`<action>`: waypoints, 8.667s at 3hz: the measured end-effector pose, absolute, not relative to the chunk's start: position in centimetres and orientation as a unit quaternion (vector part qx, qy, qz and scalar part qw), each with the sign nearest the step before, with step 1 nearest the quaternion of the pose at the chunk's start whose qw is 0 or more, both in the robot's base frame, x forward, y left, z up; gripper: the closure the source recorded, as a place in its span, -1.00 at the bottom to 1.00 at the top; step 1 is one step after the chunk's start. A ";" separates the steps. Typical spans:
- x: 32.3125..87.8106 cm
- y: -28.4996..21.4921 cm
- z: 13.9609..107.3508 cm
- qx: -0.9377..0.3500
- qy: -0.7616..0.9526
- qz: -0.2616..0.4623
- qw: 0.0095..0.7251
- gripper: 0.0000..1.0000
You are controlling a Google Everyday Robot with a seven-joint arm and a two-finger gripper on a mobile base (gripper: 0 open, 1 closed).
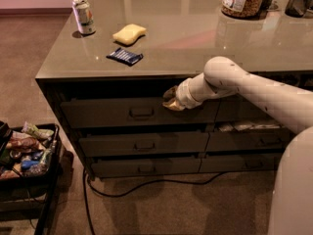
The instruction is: Open top drawer
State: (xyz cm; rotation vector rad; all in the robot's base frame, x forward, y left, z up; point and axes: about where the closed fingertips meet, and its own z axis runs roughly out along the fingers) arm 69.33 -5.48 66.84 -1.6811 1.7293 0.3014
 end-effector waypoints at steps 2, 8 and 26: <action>69.4 -5.5 66.8 -0.648 0.668 0.117 0.347 1.00; 69.4 -5.5 66.9 -0.648 0.670 0.120 0.342 1.00; 69.0 -6.5 66.1 -0.601 0.712 0.098 0.351 -1.00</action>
Offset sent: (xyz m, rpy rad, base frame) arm -0.1196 0.0044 -0.0303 -0.0325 0.1424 -0.0182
